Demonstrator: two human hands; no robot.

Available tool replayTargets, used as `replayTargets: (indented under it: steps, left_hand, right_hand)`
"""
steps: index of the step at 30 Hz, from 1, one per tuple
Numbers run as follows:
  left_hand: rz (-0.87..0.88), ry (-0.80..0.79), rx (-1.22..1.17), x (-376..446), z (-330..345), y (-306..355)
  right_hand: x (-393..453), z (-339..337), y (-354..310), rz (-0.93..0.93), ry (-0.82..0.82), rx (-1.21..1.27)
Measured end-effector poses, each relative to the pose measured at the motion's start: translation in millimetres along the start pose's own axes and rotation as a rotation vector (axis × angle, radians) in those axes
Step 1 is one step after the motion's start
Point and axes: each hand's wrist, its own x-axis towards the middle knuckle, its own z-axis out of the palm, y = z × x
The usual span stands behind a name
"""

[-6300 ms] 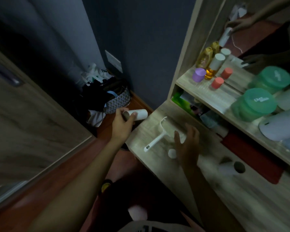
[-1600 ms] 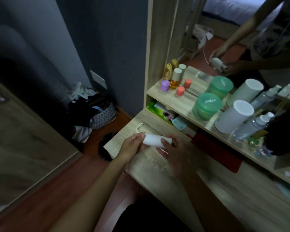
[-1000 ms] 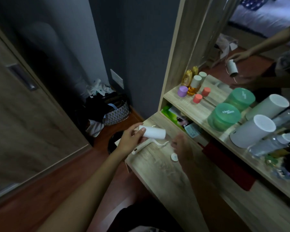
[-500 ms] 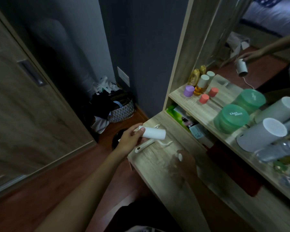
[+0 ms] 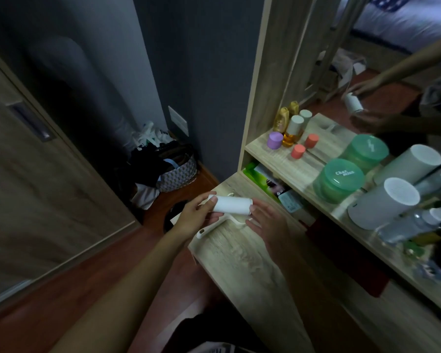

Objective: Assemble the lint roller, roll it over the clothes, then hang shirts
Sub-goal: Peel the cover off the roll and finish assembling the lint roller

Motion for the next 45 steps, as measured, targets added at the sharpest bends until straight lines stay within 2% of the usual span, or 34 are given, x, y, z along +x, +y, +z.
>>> replayTargets:
  steps: [1,2,3,4,5,8,11,15,18,23,31,36,45]
  left_hand:
    - [-0.002,-0.002,-0.004,1,1,0]
    - [-0.005,-0.005,-0.003,1,2,1]
    - [-0.009,-0.007,0.001,2,3,1]
    - [-0.013,-0.010,0.003,3,4,2]
    - [-0.018,-0.010,-0.002,4,5,2]
    - [-0.057,-0.025,-0.030,2,15,1]
    - [-0.068,-0.105,0.045,-3,30,-3]
    - [-0.073,-0.127,0.113,-5,45,-6]
    - [-0.046,-0.090,0.194,0,47,-6]
    - [0.035,-0.097,0.334,5,53,-1]
    - [-0.034,0.001,0.243,22,43,-11]
    - [-0.040,-0.044,0.231,31,45,-19]
    - [-0.065,-0.115,0.191,33,39,-14]
  right_hand:
    - [-1,1,-8,0.053,0.005,0.177]
    - [1,1,-21,0.217,0.054,0.457]
    - [0,3,-29,0.393,0.187,0.556]
    - [-2,4,-31,0.586,0.220,0.706]
    - [-2,5,-34,0.675,0.213,0.801]
    - [-6,9,-37,0.631,0.227,0.744]
    - [-2,17,-40,0.684,0.224,0.900]
    - [11,13,-38,0.734,0.286,0.827]
    - [20,7,-30,0.796,0.220,0.848]
    - [23,10,-39,0.799,0.078,0.697]
    - [32,19,-37,0.841,-0.085,0.734]
    - [41,18,-25,0.919,-0.076,0.665]
    - [41,27,-23,0.901,-0.110,0.730]
